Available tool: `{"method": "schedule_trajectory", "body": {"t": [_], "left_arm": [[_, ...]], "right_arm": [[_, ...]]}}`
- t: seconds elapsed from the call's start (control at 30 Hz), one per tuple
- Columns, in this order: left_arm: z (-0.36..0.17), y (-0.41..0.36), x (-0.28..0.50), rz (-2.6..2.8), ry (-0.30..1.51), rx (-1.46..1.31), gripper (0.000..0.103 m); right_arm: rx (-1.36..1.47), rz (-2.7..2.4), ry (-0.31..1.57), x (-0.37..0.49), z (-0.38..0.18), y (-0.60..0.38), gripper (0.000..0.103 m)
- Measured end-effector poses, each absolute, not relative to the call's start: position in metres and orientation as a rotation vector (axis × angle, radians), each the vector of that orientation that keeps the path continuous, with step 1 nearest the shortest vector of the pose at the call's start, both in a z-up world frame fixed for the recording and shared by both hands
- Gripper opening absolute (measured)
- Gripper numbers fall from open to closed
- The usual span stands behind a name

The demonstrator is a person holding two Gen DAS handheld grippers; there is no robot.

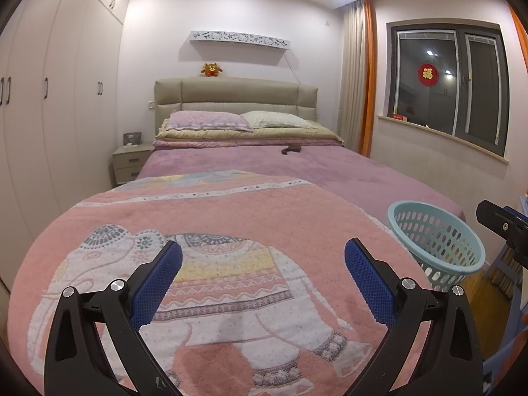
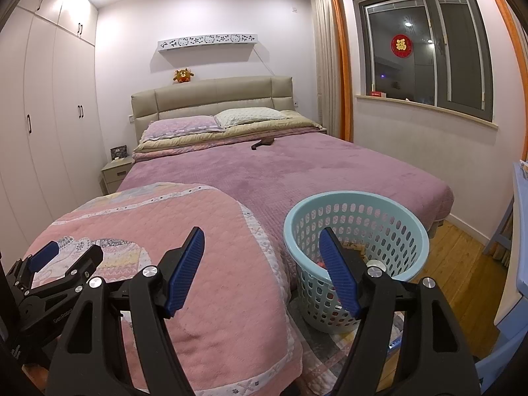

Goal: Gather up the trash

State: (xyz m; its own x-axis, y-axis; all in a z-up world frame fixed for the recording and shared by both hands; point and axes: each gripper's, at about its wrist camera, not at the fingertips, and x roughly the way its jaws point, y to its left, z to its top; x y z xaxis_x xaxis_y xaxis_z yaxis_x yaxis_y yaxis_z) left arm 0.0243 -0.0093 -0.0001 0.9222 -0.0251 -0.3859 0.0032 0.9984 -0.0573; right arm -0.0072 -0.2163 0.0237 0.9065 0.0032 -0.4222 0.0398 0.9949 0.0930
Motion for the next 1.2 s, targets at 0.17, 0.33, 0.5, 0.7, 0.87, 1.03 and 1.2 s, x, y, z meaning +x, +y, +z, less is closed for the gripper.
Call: {"method": "schedule_trajectory", "body": {"t": [0.17,0.33,0.5,0.7,0.87,1.03,1.2], "left_arm": [[0.0001,-0.0090,0.0244,-0.015,0.396,-0.055,0.096],[0.0002,-0.0090,0.0244,-0.015,0.397,-0.055,0.096],[0.0002,-0.0092,0.0245,-0.016,0.399,-0.055,0.096],[-0.0021,-0.0088,0.0249,-0.014,0.407,-0.061,0.096],[-0.0012,-0.0090,0.0266,-0.013,0.408,-0.058,0.096],[-0.0008,-0.0087,0.0267,-0.013,0.408,-0.057,0.096],[-0.0007,-0.0089,0.0266,-0.014,0.408,-0.057,0.096]], "right_arm": [[0.102,-0.017,0.436,-0.0075,0.0236,-0.2160,0.068],[0.101,-0.018,0.436,-0.0074,0.0231,-0.2158,0.068],[0.104,-0.015,0.440,-0.0063,0.0212,-0.2158,0.068],[0.114,-0.017,0.438,-0.0068,0.0194,-0.2165,0.068],[0.115,-0.017,0.440,-0.0073,0.0183,-0.2178,0.068],[0.114,-0.016,0.442,-0.0071,0.0174,-0.2180,0.068],[0.115,-0.018,0.442,-0.0072,0.0175,-0.2178,0.068]]}}
